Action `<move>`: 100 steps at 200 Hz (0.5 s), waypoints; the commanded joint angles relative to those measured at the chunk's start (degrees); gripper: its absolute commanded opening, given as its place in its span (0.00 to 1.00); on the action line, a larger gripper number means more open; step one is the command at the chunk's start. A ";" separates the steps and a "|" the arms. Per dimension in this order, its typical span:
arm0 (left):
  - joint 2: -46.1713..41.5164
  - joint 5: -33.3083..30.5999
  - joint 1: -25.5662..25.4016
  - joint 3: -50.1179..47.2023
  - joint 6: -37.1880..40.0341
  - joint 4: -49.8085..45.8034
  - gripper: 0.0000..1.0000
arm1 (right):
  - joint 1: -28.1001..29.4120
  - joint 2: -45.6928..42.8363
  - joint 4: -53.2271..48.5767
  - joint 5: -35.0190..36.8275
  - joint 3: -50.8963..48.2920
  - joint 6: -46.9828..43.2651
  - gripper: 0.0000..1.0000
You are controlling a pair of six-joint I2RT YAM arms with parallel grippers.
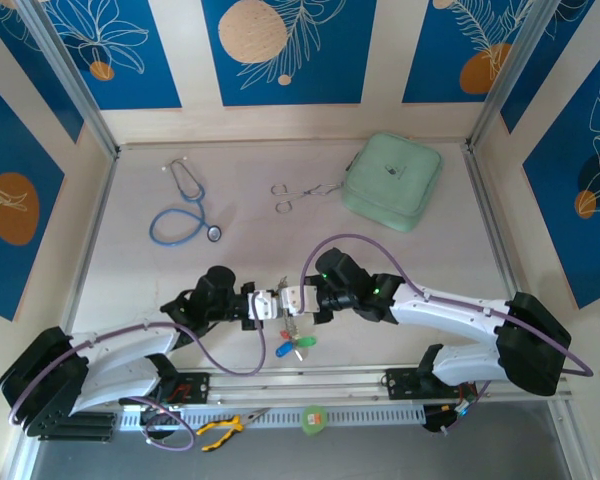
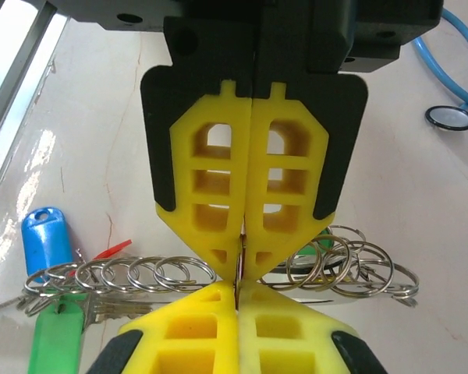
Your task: Put the keys on the keyring
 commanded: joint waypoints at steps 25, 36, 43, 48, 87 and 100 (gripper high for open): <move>-0.26 0.09 -0.63 0.44 0.58 3.83 0.00 | -5.83 -7.91 10.71 -10.00 -7.68 8.42 0.31; -0.26 0.62 -0.63 -0.14 0.21 5.33 0.00 | -6.56 -8.68 11.15 -10.48 -8.85 8.24 0.31; -0.19 1.04 -0.64 -0.43 -0.01 6.02 0.00 | -6.50 -8.68 11.00 -10.48 -9.15 7.81 0.30; -0.11 1.23 -0.63 -0.60 -0.07 6.36 0.00 | -6.55 -8.60 10.98 -10.64 -9.18 7.54 0.30; 0.62 2.06 -0.63 -0.45 -0.81 7.26 0.00 | -5.44 -5.94 11.62 -9.90 -8.24 6.45 0.28; 0.77 2.04 -0.70 -0.35 -0.90 7.41 0.00 | -5.10 -4.99 12.47 -9.54 -7.88 6.19 0.27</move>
